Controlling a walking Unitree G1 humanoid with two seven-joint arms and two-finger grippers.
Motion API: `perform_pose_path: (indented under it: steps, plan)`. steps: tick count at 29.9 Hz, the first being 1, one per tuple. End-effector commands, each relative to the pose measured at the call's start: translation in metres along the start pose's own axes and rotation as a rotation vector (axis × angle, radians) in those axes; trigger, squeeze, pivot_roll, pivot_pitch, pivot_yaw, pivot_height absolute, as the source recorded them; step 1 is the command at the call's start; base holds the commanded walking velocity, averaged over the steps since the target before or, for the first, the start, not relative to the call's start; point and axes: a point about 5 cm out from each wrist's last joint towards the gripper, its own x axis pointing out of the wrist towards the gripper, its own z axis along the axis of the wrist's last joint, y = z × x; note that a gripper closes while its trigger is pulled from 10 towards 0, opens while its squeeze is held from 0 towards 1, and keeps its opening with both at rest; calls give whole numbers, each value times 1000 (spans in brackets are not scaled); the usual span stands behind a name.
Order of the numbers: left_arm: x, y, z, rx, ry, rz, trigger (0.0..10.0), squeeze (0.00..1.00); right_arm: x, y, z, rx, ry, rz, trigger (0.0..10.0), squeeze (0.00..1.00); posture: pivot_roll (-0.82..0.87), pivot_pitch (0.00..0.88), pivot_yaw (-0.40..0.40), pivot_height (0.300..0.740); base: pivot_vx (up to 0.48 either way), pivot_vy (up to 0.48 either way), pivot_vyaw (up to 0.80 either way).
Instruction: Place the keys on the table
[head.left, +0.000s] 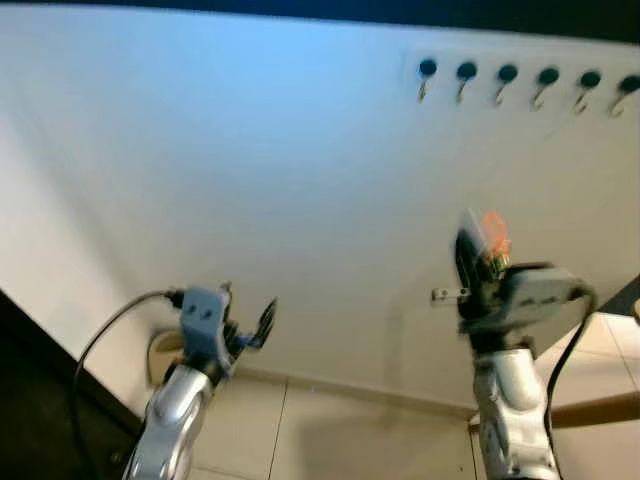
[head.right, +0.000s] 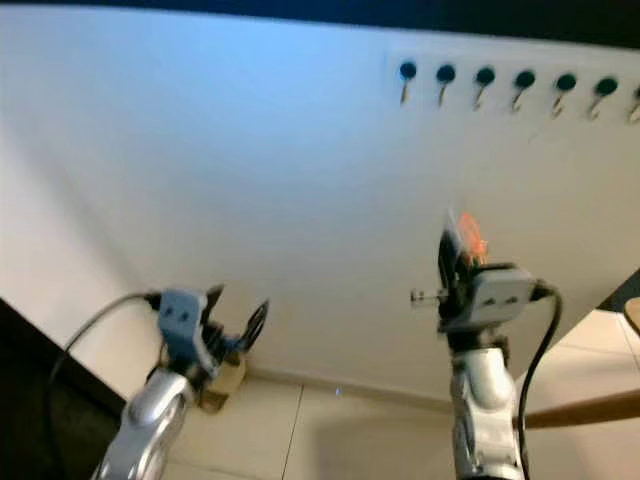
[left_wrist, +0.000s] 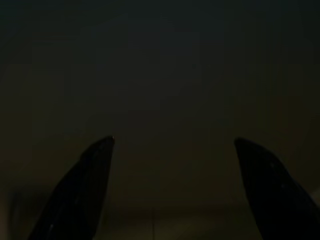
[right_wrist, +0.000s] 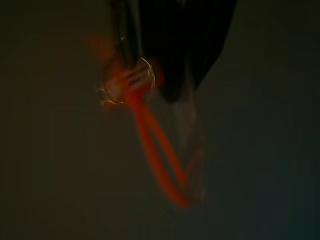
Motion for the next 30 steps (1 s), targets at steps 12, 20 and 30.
perform_pose_path:
  steps: [12, 20, 30]
  plan:
    - [-40, 30, -97, -73, 452, 291, 10000, 0, -56, -7, -111, 116, 658, -25, 10000, 0, 24, 87, 6, 740, 0, 0, 0]
    - [-48, 30, -108, -91, 434, 323, 10000, 0, -70, -5, -124, 112, 729, -29, 10000, 0, 27, 75, 0, 740, 0, 0, 0]
    - [-45, 17, -108, -93, 378, 246, 10000, 0, -82, 12, -133, 80, 773, 69, 10000, 0, 30, 68, -12, 740, 0, 0, -320]
